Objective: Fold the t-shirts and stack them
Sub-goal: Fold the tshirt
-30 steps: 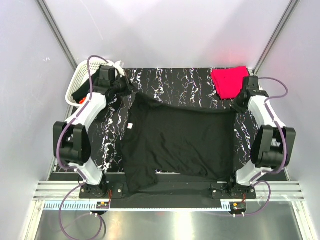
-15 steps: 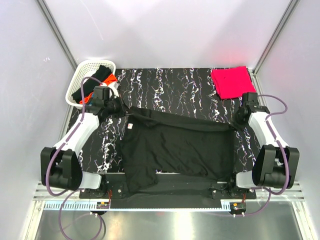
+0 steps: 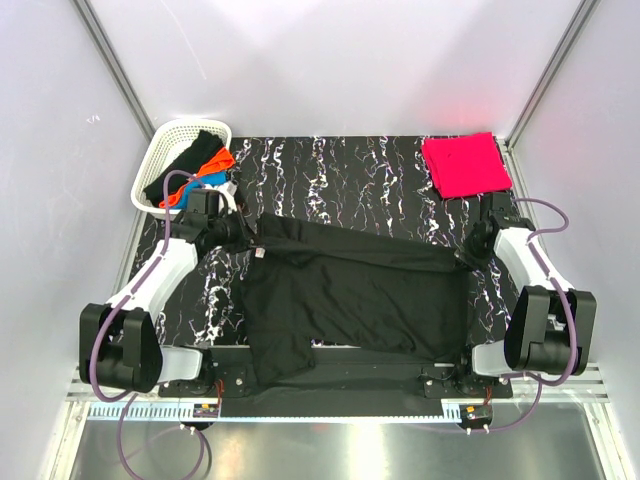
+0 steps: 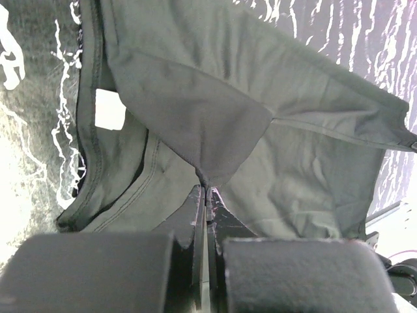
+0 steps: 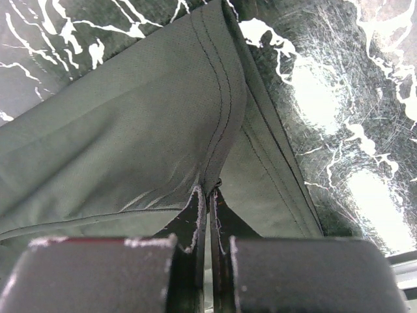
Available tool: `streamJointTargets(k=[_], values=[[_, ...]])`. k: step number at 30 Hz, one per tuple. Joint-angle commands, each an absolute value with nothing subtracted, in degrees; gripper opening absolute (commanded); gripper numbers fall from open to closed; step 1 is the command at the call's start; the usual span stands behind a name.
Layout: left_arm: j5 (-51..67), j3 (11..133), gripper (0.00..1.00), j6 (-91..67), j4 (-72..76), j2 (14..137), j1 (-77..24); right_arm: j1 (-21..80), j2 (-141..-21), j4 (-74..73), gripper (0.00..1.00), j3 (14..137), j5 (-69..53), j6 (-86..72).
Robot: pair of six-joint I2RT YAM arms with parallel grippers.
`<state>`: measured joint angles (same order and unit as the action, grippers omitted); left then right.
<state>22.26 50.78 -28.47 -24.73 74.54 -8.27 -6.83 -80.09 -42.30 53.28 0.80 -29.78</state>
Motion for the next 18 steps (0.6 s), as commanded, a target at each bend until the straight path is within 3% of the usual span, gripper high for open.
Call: streamJointTargets(k=[1, 4, 5, 7, 8, 12, 15, 18], values=[[21.1, 50.5, 0.01, -27.3, -24.9, 72.2, -8.1, -6.9, -80.2, -42.1, 0.0, 53.2, 2.5, -29.1], [20.0, 50.9, 0.08, -26.4, -27.3, 72.3, -8.1, -6.9, -80.5, -43.8, 0.06, 53.6, 2.9, -29.4], [19.3, 51.5, 0.19, -26.1, -28.6, 72.3, -8.0, -6.9, -81.0, -44.7, 0.16, 54.0, 2.8, -29.8], [18.5, 51.5, 0.22, -25.4, -32.9, 71.3, -8.0, -6.9, -81.8, -49.8, 0.25, 55.9, 3.6, -29.9], [17.7, 50.3, 0.33, -25.4, -35.1, 68.5, -8.1, -7.0, -81.5, -51.1, 0.33, 56.5, 3.8, -30.3], [16.3, 49.8, 0.48, -22.9, -39.7, 65.1, -8.1, -8.0, -76.0, -52.9, 0.45, 57.7, 2.6, -30.9], [19.4, 51.8, 0.52, -21.0, -34.7, 69.0, -8.1, -8.0, -76.7, -49.8, 0.55, 60.4, 0.5, -30.0], [23.1, 59.6, 0.52, -18.6, -30.7, 80.3, -8.3, -8.0, -83.5, -47.8, 0.55, 64.6, -3.2, -28.1]])
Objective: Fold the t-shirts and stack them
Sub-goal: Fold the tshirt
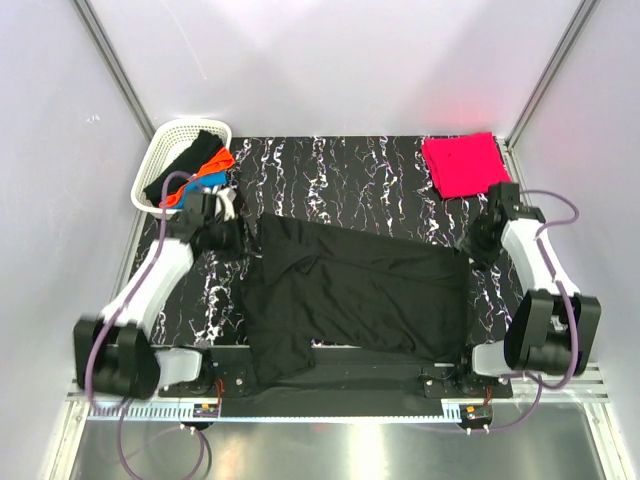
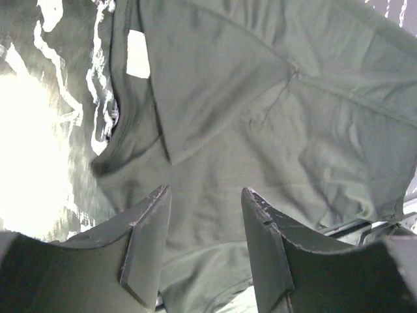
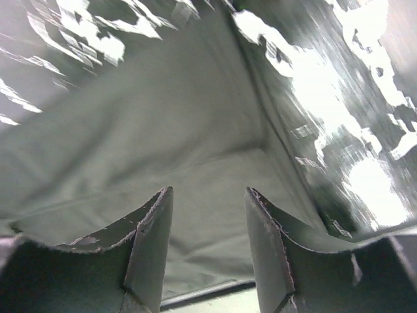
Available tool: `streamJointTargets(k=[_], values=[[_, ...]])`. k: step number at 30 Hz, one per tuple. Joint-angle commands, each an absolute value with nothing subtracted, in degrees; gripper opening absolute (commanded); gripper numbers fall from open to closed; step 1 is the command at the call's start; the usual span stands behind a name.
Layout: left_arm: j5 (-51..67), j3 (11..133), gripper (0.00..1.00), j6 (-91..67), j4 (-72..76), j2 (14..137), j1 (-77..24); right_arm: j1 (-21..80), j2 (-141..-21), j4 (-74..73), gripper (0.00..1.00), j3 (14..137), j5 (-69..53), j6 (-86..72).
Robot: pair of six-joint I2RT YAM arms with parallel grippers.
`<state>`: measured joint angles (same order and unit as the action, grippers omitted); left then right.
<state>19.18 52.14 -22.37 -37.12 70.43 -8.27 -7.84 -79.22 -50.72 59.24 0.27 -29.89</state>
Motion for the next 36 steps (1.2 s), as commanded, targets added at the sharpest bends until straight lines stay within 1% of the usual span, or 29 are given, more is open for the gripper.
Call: streamJointTargets(k=[1, 2, 4, 6, 7, 11, 18, 20, 27, 32, 36], values=[[23.2, 62.1, 0.52, -18.4, -30.8, 83.6, -8.3, -8.1, -87.1, -46.5, 0.55, 65.2, -4.0, -27.9], [24.9, 66.6, 0.51, -18.6, -31.2, 87.2, -8.3, -8.0, -88.9, -45.7, 0.54, 65.9, -4.3, -27.4], [26.9, 69.9, 0.48, -19.9, -31.0, 95.3, -8.6, -8.0, -93.3, -44.1, 0.5, 68.2, -5.5, -27.1], [27.7, 73.2, 0.47, -20.2, -30.9, 99.5, -9.0, -8.0, -95.6, -43.7, 0.46, 70.0, -5.5, -27.1], [27.9, 74.0, 0.45, -20.2, -31.0, 102.9, -9.0, -8.0, -97.1, -43.6, 0.41, 70.3, -5.2, -27.2], [27.9, 76.3, 0.44, -20.7, -30.9, 106.7, -9.0, -8.0, -99.2, -43.2, 0.35, 70.5, -4.0, -28.3], [27.2, 76.5, 0.44, -20.7, -30.5, 110.3, -8.9, -8.0, -101.0, -42.2, 0.34, 69.1, -1.9, -28.4], [27.4, 77.3, 0.44, -21.4, -30.3, 111.5, -9.0, -8.0, -102.3, -41.7, 0.32, 68.6, -0.9, -28.6], [24.5, 80.0, 0.44, -23.1, -30.6, 117.5, -8.0, -8.0, -107.9, -37.6, 0.32, 69.8, 2.5, -25.9], [24.1, 86.1, 0.44, -23.6, -31.5, 121.8, -6.6, -8.0, -113.2, -37.7, 0.33, 75.7, 0.1, -26.5], [23.6, 91.8, 0.44, -23.5, -32.4, 126.0, -5.7, -7.9, -117.0, -38.4, 0.33, 80.3, -4.3, -28.0]])
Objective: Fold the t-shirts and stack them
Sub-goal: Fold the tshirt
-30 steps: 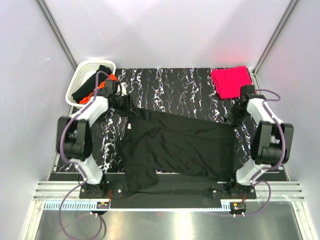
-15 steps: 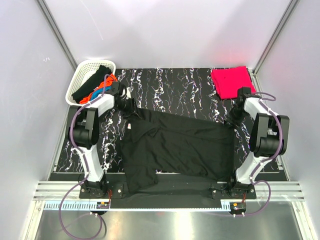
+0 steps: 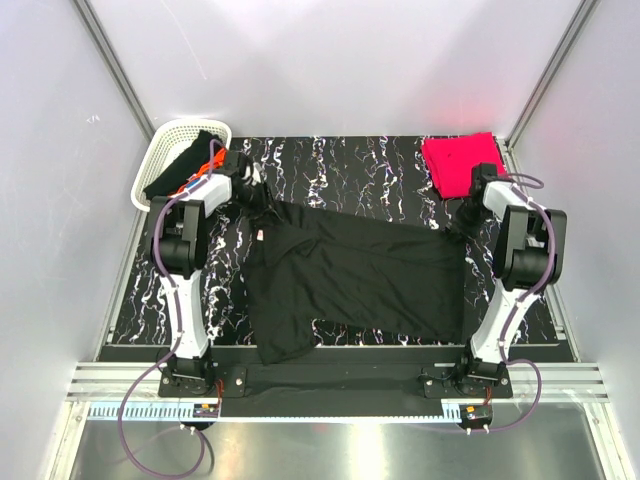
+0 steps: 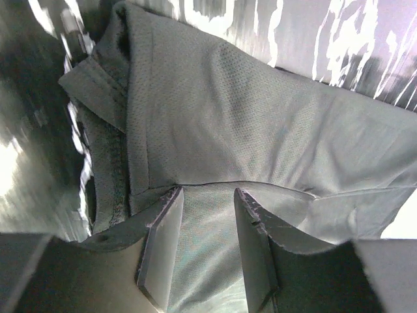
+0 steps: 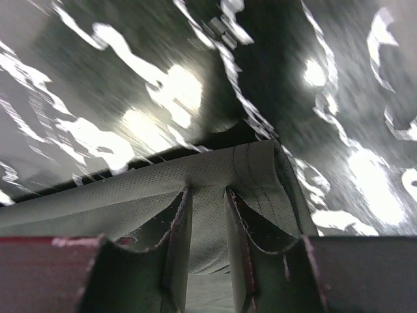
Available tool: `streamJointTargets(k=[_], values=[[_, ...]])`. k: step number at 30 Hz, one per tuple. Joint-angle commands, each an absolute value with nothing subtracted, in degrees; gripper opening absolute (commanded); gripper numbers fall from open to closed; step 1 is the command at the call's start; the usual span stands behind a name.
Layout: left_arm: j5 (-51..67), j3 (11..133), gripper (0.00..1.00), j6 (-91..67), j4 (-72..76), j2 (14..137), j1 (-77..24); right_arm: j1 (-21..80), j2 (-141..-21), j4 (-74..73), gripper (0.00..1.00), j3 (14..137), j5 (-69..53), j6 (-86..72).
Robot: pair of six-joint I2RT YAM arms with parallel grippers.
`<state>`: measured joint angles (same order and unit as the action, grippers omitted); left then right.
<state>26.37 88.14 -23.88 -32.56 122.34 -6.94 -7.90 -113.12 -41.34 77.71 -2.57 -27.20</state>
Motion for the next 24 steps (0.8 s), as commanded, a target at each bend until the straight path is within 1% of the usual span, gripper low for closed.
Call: streamJointTargets(k=[1, 7, 10, 12, 13, 15, 16, 18, 19, 20, 21, 22, 23, 24], values=[[23.6, 94.7, 0.44, -23.6, -32.6, 127.2, -5.5, -7.8, -118.5, -38.6, 0.34, 81.4, -4.8, -28.4], [20.5, 106.1, 0.45, -21.7, -38.1, 129.4, -4.6, -7.6, -123.1, -44.4, 0.36, 93.1, -4.0, -27.5], [19.4, 107.9, 0.46, -21.8, -39.5, 126.1, -4.7, -7.6, -123.6, -51.1, 0.4, 99.5, -0.6, -25.8], [17.8, 106.9, 0.48, -21.8, -40.1, 123.1, -5.4, -7.6, -122.8, -56.5, 0.42, 103.0, 2.0, -25.1], [17.3, 104.9, 0.53, -21.2, -40.2, 119.0, -5.8, -7.6, -120.3, -57.2, 0.45, 103.0, 2.5, -24.4], [15.3, 101.7, 0.57, -20.4, -40.5, 114.4, -7.2, -7.6, -114.5, -57.7, 0.48, 100.3, 3.4, -23.8], [14.6, 97.5, 0.57, -19.7, -40.5, 109.7, -7.8, -7.6, -112.2, -57.8, 0.52, 98.7, 3.2, -23.6], [13.1, 92.5, 0.58, -19.4, -40.4, 104.4, -9.7, -7.6, -105.7, -57.7, 0.54, 93.1, 2.4, -23.5], [12.5, 86.9, 0.58, -19.7, -40.3, 101.9, -10.3, -7.6, -103.4, -57.5, 0.55, 90.9, 1.9, -23.6], [11.3, 83.8, 0.59, -19.9, -40.1, 96.3, -11.1, -7.6, -101.2, -57.3, 0.56, 86.7, 1.3, -23.6], [10.8, 80.6, 0.59, -20.6, -39.8, 93.6, -12.5, -7.6, -96.8, -56.7, 0.56, 84.4, 0.2, -23.6], [10.5, 74.0, 0.59, -21.3, -38.9, 90.4, -13.2, -7.6, -94.6, -56.4, 0.56, 82.0, -1.3, -24.0], [10.5, 70.4, 0.59, -22.1, -38.3, 84.9, -14.1, -7.6, -92.4, -56.1, 0.56, 77.9, -3.1, -24.2], [10.8, 63.4, 0.59, -24.3, -37.7, 81.6, -14.6, -7.6, -88.2, -55.9, 0.56, 75.8, -3.9, -24.4]])
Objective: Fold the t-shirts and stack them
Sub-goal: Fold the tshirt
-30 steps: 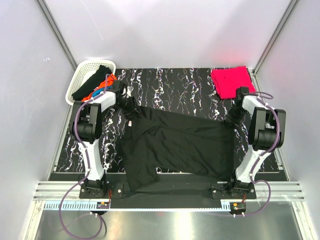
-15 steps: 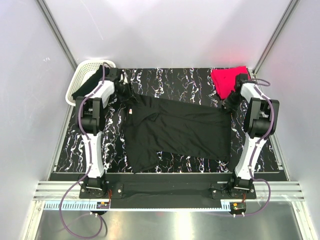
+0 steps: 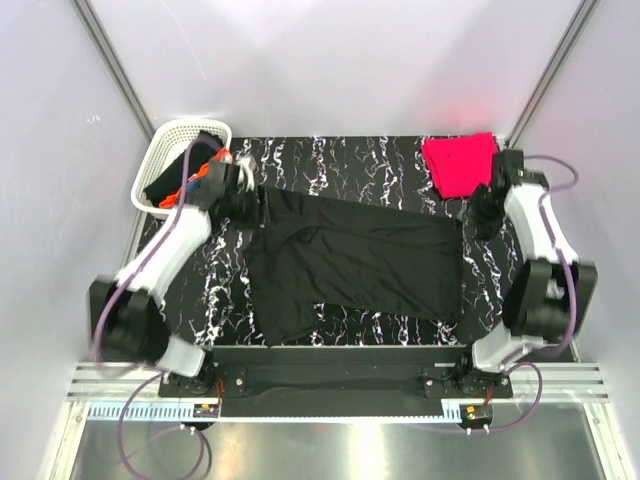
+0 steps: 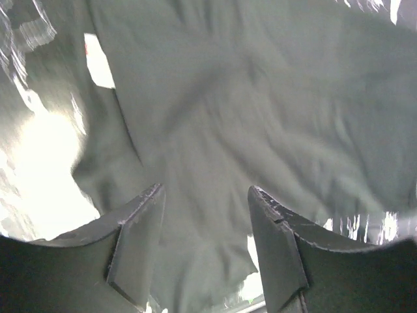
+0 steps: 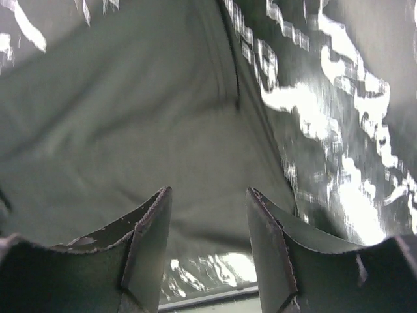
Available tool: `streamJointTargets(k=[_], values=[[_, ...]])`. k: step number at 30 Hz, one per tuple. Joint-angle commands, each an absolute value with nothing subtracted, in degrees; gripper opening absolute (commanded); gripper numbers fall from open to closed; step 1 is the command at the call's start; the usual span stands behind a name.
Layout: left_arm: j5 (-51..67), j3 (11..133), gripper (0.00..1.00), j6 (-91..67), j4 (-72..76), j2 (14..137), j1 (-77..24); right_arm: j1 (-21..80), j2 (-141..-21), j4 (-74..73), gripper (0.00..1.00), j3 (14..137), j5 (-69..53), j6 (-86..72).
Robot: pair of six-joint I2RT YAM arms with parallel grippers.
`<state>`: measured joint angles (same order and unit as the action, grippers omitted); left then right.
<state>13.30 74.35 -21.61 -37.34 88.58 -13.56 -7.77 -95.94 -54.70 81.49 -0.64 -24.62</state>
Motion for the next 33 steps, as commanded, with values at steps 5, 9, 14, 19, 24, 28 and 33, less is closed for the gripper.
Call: streamJointTargets(k=[5, 9, 14, 19, 24, 28, 33], values=[[10.9, 45.0, 0.57, -31.4, -36.5, 63.8, -15.3, -7.3, -75.6, -55.6, 0.56, 63.2, -9.0, -25.0], [10.9, 32.9, 0.57, -40.0, -36.3, 47.9, -16.4, -7.0, -66.3, -56.0, 0.56, 56.5, -10.5, -25.0], [12.7, 24.7, 0.54, -50.7, -36.8, 41.9, -17.5, -6.5, -62.1, -57.4, 0.57, 54.3, -12.8, -25.6], [7.7, 22.8, 0.52, -53.2, -36.3, 45.2, -21.2, -6.5, -62.1, -57.3, 0.57, 53.3, -15.2, -26.5], [7.0, 21.7, 0.51, -56.9, -34.7, 47.5, -24.7, -6.3, -62.7, -56.8, 0.57, 52.2, -16.4, -26.9], [6.1, 18.6, 0.47, -59.6, -32.4, 47.6, -25.9, -5.9, -63.1, -56.8, 0.58, 52.9, -16.4, -26.9], [5.7, 17.9, 0.44, -58.9, -29.7, 51.1, -26.0, -5.9, -63.6, -56.4, 0.58, 52.7, -16.3, -26.8]])
